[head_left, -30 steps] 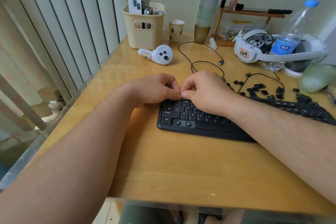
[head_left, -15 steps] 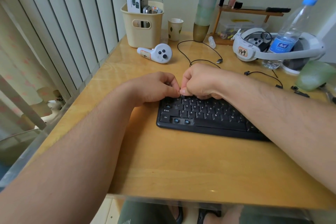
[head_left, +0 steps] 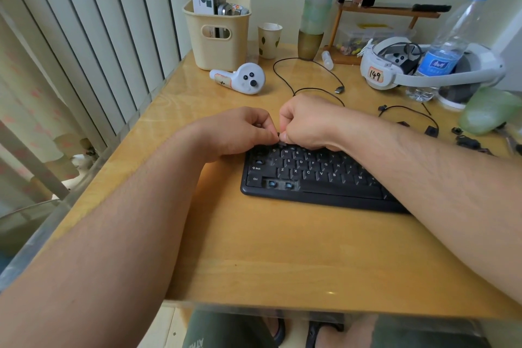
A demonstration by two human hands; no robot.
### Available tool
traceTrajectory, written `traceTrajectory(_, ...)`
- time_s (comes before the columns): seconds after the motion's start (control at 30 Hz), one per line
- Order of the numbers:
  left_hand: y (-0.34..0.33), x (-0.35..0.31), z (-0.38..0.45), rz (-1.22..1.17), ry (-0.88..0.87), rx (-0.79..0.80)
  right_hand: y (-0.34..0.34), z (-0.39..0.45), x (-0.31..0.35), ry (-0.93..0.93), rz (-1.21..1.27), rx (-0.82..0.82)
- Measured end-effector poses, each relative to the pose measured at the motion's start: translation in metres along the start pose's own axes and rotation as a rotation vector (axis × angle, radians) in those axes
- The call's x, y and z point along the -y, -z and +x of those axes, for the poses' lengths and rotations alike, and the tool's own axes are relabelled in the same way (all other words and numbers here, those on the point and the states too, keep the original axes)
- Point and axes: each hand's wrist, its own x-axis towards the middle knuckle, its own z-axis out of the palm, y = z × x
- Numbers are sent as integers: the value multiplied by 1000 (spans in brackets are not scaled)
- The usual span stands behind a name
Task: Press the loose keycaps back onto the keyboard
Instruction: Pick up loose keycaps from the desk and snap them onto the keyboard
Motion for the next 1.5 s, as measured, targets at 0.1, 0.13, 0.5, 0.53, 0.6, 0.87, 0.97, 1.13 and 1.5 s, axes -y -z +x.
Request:
traceTrajectory(0.1,1,0,1,18,-12,11,0,2,-8,-4,113,30)
traceTrajectory(0.13,2,0,1,25,-14,15,1,3,-12,-2,161,46)
traceTrajectory(0.5,2,0,-1,52,-23,5,-2,-1,-13,11,143,7)
traceTrajectory(0.53,2,0,-1,54,-24,0,-2,-2,-13,12,127,2)
traceTrajectory(0.6,1,-1,-2,57,-31,-10,-2,-2,-11,9,101,-14)
traceTrajectory(0.87,2,-4,-2,66,8,-5,1,2,-9,-106,296,82)
traceTrajectory(0.97,1,-7,-2,77,55,-13,2,1,-3,-101,218,77)
traceTrajectory(1.13,-1,-9,0,60,75,-24,2,0,4,-98,121,78)
traceTrajectory(1.5,0,-3,5,-64,90,-71,7,6,0,-90,153,135)
